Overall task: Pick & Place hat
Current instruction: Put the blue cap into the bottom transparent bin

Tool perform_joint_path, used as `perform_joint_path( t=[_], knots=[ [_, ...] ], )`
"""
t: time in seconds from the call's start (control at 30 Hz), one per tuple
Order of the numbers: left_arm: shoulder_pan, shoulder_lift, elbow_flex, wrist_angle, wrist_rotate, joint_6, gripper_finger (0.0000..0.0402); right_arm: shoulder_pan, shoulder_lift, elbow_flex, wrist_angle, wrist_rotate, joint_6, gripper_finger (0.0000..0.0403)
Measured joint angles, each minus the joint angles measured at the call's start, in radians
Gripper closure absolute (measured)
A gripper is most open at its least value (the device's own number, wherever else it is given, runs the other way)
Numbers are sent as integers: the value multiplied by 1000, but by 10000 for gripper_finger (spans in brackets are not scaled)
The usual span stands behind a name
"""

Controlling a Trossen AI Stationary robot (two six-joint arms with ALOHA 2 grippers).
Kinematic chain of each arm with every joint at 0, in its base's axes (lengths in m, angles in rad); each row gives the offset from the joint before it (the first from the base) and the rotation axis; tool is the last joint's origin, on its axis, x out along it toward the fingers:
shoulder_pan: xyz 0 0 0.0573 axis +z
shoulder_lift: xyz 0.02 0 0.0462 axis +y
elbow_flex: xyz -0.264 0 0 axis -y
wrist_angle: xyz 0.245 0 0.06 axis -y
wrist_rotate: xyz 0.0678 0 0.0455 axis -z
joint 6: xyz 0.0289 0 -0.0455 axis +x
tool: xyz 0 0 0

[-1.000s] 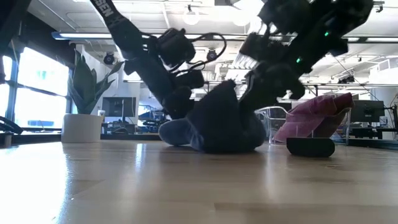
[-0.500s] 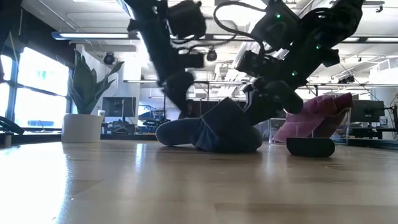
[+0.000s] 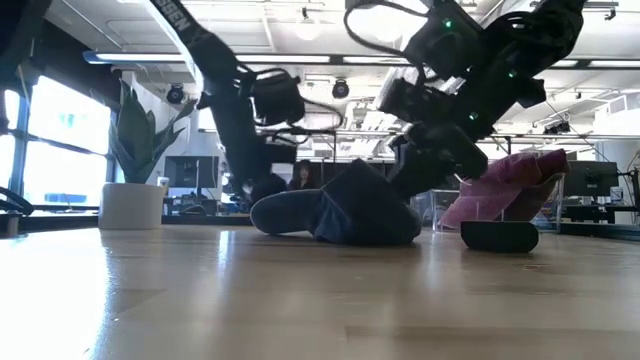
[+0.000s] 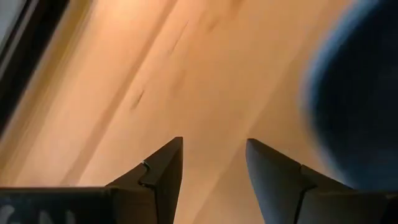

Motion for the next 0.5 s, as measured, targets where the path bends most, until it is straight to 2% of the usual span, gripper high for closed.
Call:
perform_joint_path(
  t=[0.13, 0.2, 0.27, 0.4, 0.5],
  knots=[
    [-19, 18, -47, 176, 141, 90, 232, -25, 23, 1, 85, -49, 6, 401],
    [-38, 21, -48, 226, 214, 134, 232, -38, 50, 1, 129, -82, 8, 401],
    [-65, 22, -49, 245, 264, 183, 232, -45, 77, -1, 168, -65, 9, 399],
    [-119, 22, -49, 278, 280, 253, 232, -50, 95, -1, 229, 26, 8, 401],
    [-148, 22, -49, 278, 244, 266, 232, -41, 75, -1, 220, 50, 7, 400]
  ],
)
